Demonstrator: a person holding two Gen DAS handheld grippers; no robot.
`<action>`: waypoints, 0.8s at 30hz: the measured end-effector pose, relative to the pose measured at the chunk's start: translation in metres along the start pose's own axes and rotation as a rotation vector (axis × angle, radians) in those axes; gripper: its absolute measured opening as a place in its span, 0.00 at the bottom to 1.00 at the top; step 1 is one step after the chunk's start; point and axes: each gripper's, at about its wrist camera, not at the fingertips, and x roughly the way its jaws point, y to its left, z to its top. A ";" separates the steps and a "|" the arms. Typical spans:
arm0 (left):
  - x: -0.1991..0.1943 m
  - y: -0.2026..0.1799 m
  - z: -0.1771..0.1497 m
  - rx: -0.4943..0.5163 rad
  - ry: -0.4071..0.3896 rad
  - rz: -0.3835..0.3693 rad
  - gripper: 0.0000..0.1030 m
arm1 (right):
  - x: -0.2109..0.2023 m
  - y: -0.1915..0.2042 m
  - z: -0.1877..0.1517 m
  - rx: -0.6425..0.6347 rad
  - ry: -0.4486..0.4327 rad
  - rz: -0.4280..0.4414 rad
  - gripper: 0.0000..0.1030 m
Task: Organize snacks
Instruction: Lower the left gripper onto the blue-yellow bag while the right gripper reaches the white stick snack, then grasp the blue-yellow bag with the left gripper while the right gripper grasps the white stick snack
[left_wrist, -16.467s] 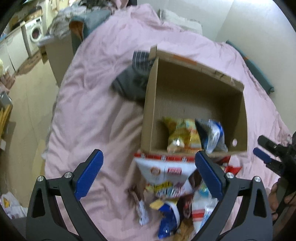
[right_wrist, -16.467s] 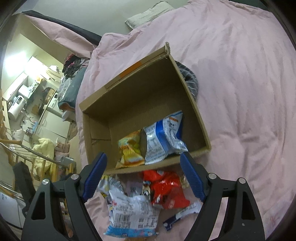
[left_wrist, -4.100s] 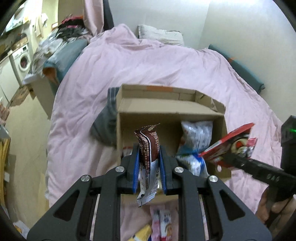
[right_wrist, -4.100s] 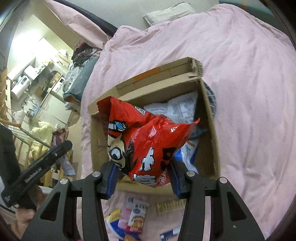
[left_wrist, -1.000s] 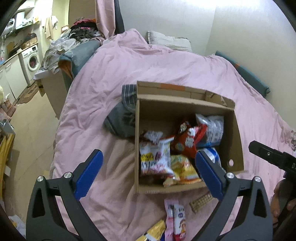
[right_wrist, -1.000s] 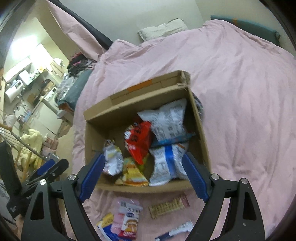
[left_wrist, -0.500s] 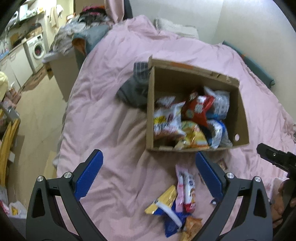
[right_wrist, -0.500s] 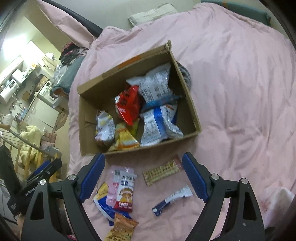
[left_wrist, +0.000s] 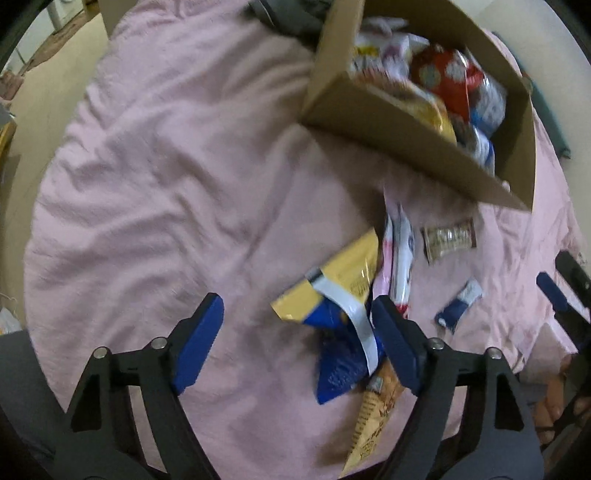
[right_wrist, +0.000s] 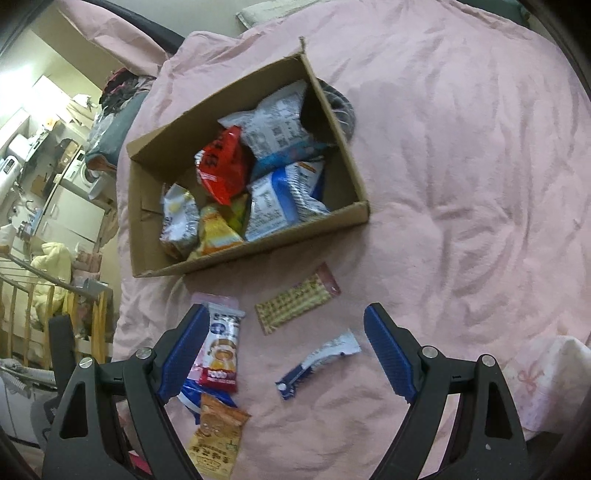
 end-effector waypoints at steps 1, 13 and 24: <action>0.003 -0.002 -0.003 0.004 0.004 0.004 0.76 | -0.001 -0.003 -0.001 0.005 0.002 -0.001 0.86; -0.001 -0.018 -0.004 -0.008 0.010 -0.086 0.10 | 0.004 -0.015 -0.003 0.032 0.035 0.003 0.85; -0.025 0.003 0.007 -0.018 -0.056 -0.014 0.10 | 0.049 -0.020 -0.021 0.091 0.243 0.037 0.81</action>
